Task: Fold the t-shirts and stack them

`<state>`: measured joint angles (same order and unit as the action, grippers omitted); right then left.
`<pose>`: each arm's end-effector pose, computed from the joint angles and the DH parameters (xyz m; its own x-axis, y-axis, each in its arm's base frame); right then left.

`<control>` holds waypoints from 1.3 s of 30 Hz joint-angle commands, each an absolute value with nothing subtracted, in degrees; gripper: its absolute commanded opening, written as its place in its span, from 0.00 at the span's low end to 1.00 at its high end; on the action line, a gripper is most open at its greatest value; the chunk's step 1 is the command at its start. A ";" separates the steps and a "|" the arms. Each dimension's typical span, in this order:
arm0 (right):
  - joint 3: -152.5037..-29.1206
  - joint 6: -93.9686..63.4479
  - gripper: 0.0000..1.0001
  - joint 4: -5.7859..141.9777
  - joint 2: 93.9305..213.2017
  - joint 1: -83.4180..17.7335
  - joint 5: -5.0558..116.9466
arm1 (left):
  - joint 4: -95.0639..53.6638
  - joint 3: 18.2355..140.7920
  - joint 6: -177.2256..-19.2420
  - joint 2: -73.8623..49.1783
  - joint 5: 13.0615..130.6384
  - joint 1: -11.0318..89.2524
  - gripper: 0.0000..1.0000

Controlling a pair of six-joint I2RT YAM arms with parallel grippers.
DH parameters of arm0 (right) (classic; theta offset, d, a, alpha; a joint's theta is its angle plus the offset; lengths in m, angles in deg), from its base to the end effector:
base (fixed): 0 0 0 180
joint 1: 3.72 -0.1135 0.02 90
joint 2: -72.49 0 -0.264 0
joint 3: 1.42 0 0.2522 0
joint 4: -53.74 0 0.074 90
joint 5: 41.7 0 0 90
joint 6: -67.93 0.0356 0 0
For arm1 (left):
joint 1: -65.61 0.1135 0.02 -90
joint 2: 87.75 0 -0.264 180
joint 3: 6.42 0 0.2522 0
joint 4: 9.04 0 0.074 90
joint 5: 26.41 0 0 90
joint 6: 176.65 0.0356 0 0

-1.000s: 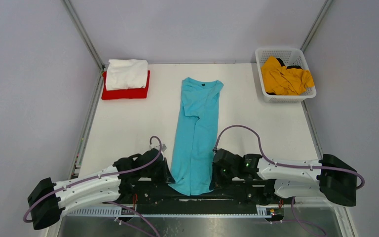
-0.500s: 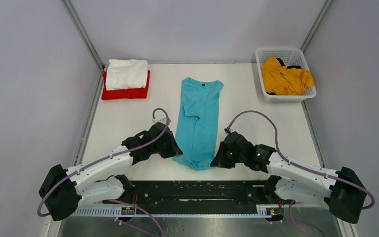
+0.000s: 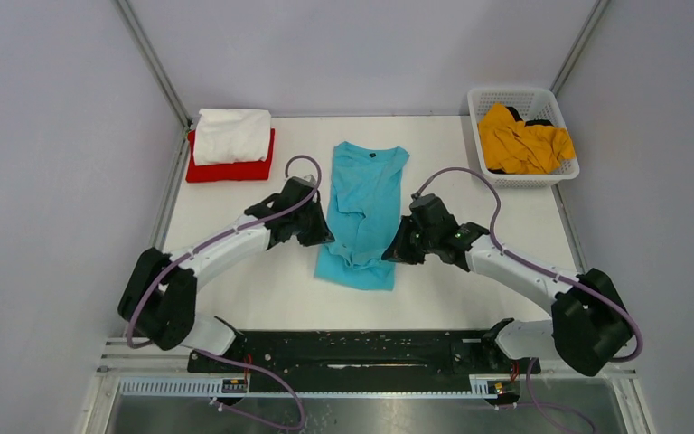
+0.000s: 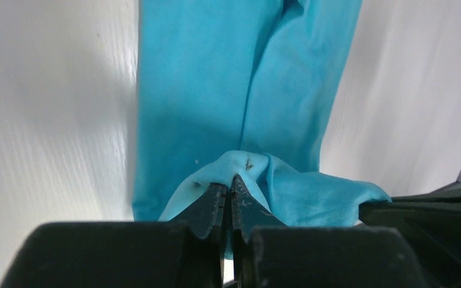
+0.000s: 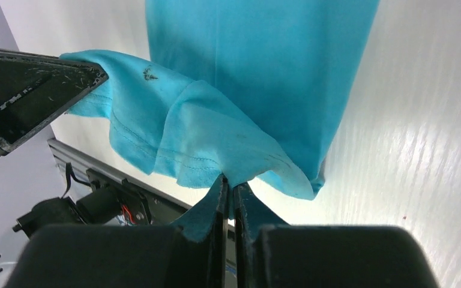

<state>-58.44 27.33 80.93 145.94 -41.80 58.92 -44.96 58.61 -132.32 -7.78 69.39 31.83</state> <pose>0.2050 0.1690 0.2200 -0.8934 0.2481 -0.3746 -0.0505 0.7730 0.6324 0.2364 -0.1624 0.2236 -0.8841 -0.2648 -0.3850 -0.0376 0.8615 -0.5063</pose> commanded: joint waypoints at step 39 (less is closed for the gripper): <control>-74.13 13.90 0.78 70.81 169.34 -24.28 67.44 | -44.85 84.32 -126.59 16.04 77.97 43.64 0.99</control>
